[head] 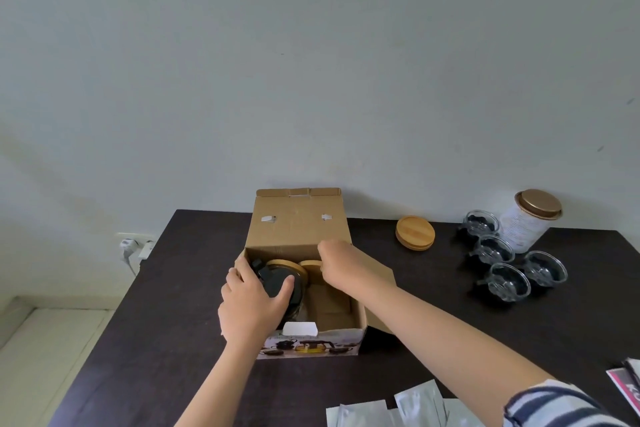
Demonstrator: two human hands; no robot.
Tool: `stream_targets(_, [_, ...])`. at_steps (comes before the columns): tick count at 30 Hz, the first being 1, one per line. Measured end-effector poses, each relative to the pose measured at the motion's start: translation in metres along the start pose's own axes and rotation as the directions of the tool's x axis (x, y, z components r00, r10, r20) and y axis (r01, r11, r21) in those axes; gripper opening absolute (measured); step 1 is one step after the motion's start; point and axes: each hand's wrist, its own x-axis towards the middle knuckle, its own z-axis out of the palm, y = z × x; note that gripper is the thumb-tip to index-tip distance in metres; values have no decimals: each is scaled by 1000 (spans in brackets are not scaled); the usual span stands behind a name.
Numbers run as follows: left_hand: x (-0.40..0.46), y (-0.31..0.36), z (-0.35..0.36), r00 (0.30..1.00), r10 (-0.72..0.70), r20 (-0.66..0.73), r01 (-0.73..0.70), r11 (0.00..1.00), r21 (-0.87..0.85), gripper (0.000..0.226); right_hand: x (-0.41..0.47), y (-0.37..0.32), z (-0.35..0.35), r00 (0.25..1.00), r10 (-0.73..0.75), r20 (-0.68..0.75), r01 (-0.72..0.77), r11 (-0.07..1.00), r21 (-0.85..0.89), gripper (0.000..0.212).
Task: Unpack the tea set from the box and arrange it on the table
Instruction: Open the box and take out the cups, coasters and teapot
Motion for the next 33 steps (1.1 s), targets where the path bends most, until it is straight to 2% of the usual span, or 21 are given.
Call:
stream_targets(4, [1, 1, 0, 1000, -7, -6, 7, 1000, 0, 97, 4, 3, 11, 991, 129, -35, -111, 940, 323, 21])
stream_targets(8, [1, 0, 1, 1000, -7, -8, 7, 1000, 2, 97, 7, 2, 32, 971, 225, 80, -235, 836, 495, 30])
stream_targets(9, [1, 0, 1, 1000, -8, -8, 8, 1000, -1, 97, 8, 1, 35, 955, 270, 122, -289, 761, 581, 29])
stream_targets(11, [1, 1, 1, 1000, -7, -6, 7, 1000, -2, 97, 11, -3, 39, 883, 390, 262, -436, 470, 768, 36])
stream_targets(12, [0, 1, 0, 1000, -7, -6, 7, 1000, -3, 97, 13, -4, 42, 833, 437, 339, -495, 316, 810, 46])
stream_targets(13, [1, 2, 0, 1000, -8, -9, 8, 1000, -4, 97, 15, -4, 45, 794, 458, 399, -533, 212, 819, 58])
stream_targets(17, [0, 1, 0, 1000, -6, -11, 6, 1000, 1, 97, 21, -5, 52, 757, 357, 547, -590, 14, 807, 92])
stream_targets(19, [0, 1, 1, 1000, -4, -11, 4, 1000, 1, 97, 23, -6, 52, 760, 302, 576, -605, 6, 796, 101])
stream_targets(25, [0, 1, 0, 1000, -4, -9, 3, 1000, -3, 97, 33, -10, 51, 774, 238, 587, -612, 43, 790, 113])
stream_targets(29, [-1, 2, 1, 1000, -7, -10, 7, 1000, 0, 97, 40, -15, 52, 770, 208, 603, -628, 84, 774, 114])
stream_targets(33, [0, 2, 1, 1000, -10, -12, 10, 1000, 1, 97, 42, -21, 51, 784, 214, 582, -605, 54, 795, 112])
